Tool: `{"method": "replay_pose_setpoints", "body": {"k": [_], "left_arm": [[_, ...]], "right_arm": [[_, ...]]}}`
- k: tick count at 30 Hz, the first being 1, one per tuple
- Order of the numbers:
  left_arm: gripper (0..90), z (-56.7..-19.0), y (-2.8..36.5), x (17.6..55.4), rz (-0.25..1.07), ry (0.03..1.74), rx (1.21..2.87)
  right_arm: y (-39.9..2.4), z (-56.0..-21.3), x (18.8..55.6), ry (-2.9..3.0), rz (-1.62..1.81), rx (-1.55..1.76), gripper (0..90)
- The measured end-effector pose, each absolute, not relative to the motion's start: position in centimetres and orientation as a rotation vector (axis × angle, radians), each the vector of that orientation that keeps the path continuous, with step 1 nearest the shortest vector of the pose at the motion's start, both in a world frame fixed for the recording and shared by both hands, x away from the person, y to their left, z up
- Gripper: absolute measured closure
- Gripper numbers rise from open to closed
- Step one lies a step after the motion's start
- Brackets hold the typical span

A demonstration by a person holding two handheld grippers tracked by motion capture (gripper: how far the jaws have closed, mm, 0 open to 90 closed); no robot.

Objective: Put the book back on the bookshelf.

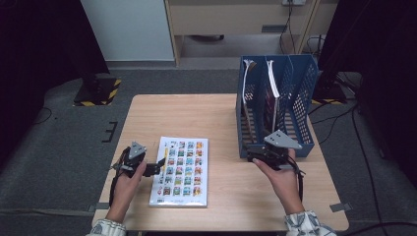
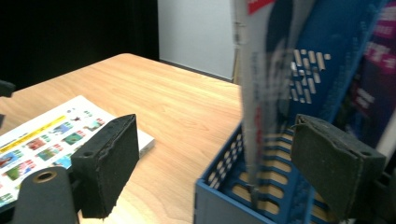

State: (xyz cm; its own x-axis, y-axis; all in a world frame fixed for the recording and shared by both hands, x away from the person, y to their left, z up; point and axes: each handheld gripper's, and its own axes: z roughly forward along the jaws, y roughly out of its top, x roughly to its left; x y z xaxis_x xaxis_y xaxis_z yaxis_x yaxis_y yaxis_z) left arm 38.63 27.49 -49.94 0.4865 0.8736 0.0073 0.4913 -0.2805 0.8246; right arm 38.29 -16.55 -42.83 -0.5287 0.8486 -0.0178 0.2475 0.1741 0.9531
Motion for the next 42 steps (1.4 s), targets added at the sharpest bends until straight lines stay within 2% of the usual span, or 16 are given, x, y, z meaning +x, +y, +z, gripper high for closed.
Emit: {"method": "replay_pose_setpoints", "body": {"k": [9, 23, 29, 32, 42], "left_arm": [[3.4, -50.0, 27.2, 38.7, 0.577, 1.107, 1.964], [3.3, -50.4, 26.5, 38.7, 0.535, 1.110, 2.003], [3.6, -50.6, 26.4, 38.7, 0.556, 1.116, 1.991], [3.3, -50.7, 26.4, 38.8, 0.579, 1.149, 1.986], [5.9, -51.3, 26.3, 38.9, 0.514, 1.153, 2.030]], "right_arm": [[-13.6, -43.5, 37.7, 1.971, 1.359, 0.960, 13.6], [-7.9, -46.8, 37.8, 2.179, 1.278, 0.842, 13.3], [-5.7, -48.1, 38.2, 2.234, 1.250, 0.819, 12.9], [-4.4, -48.8, 38.5, 2.275, 1.237, 0.800, 13.1], [-2.2, -50.9, 40.5, 2.381, 1.238, 0.869, 17.9]]}}
